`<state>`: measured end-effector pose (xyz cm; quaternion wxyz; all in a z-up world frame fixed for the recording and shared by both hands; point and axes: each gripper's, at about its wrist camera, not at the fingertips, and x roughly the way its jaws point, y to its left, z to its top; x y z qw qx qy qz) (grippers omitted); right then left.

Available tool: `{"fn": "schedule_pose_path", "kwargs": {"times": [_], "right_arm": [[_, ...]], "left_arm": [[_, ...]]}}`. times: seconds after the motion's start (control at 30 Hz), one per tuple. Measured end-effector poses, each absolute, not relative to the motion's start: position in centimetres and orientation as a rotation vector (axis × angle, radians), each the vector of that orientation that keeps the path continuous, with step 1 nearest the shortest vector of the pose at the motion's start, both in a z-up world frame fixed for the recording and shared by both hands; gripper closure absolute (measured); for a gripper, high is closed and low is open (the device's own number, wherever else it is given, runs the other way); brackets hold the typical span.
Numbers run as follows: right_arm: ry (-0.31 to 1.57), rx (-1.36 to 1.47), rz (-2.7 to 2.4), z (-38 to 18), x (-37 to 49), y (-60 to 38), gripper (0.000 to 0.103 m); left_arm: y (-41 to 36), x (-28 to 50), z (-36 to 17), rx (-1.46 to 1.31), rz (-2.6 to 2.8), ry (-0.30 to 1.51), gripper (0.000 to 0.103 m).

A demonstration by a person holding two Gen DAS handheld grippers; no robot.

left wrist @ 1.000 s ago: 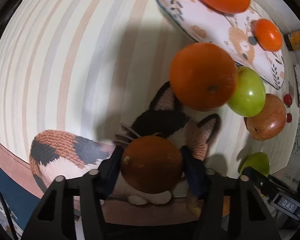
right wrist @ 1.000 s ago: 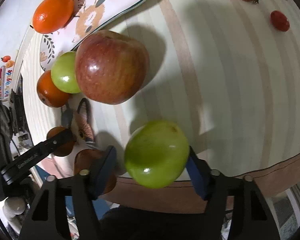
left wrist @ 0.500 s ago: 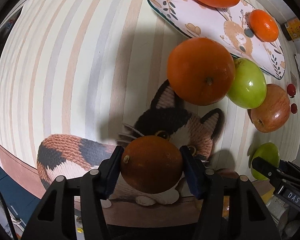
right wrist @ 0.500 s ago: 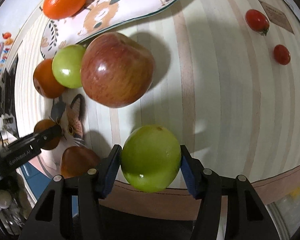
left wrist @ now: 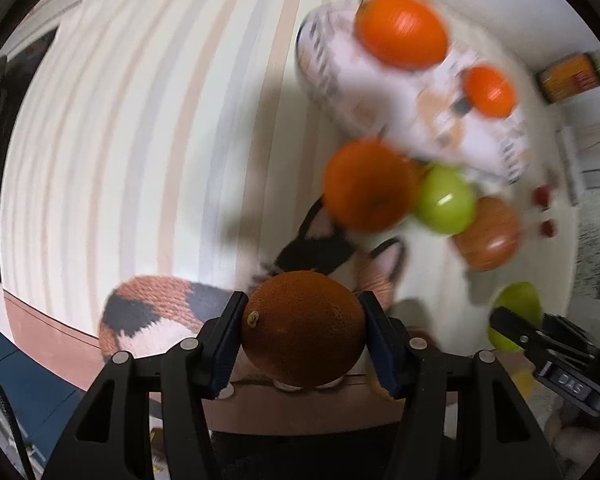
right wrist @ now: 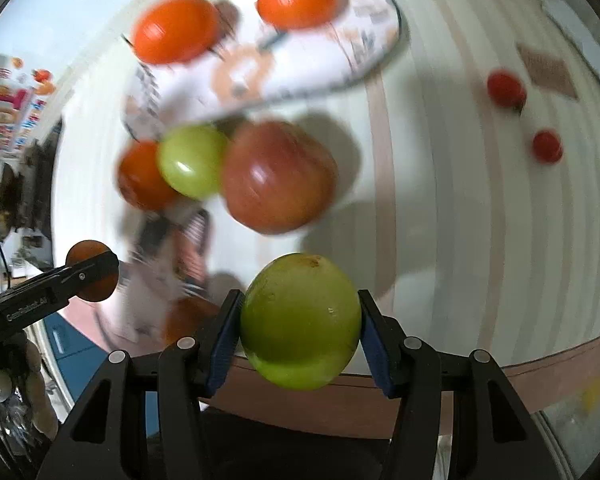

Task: Organize fruits
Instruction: 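Carry the brown fruit and green apple onto the plate and open both grippers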

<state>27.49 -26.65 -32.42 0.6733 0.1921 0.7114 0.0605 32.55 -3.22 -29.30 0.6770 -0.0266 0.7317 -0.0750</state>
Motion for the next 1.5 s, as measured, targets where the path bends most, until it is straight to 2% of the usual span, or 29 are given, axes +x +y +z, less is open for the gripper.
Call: {"fn": "schedule_pose_path", "kwargs": {"times": [0.13,0.3,0.6,0.77,1.07,1.13,1.17,1.2,1.27,1.5], "right_arm": [[1.507,0.454,0.161,-28.4,29.7,-28.0,0.045],[1.434,0.425,0.139,-26.3,34.6,-29.7,0.045],[1.532,0.362,0.066,-32.4,41.1,-30.2,0.045],[1.568,0.369,0.057,-34.8,42.2,-29.9,0.045],[1.618,0.477,0.076,-36.3,42.6,-30.1,0.044],[1.620,0.520,0.081,-36.5,42.6,-30.5,0.035],[1.606,0.550,0.090,-36.3,42.5,-30.7,0.025],[1.596,0.560,0.095,-36.0,42.5,-30.9,0.017],[1.589,0.535,0.083,-35.3,42.3,-31.0,0.013],[1.544,0.366,0.031,-32.9,41.7,-30.0,0.013]], "left_arm": [[-4.1,35.4,-24.5,-0.107,-0.226,1.554,0.049],[-6.4,40.0,-22.1,-0.098,-0.246,1.476,0.049],[-7.3,46.2,-27.9,-0.055,-0.184,1.580,0.049],[-7.9,47.1,-30.8,-0.041,-0.168,1.641,0.049],[-8.5,46.9,-33.0,-0.058,-0.172,1.724,0.048],[-8.4,47.0,-33.0,-0.066,-0.169,1.718,0.048],[-8.3,46.9,-32.9,-0.063,-0.171,1.710,0.043],[-8.2,46.9,-32.7,-0.061,-0.174,1.697,0.028],[-8.0,46.8,-32.3,-0.067,-0.181,1.674,0.012],[-8.2,45.4,-30.8,-0.048,-0.195,1.628,0.012]]}}
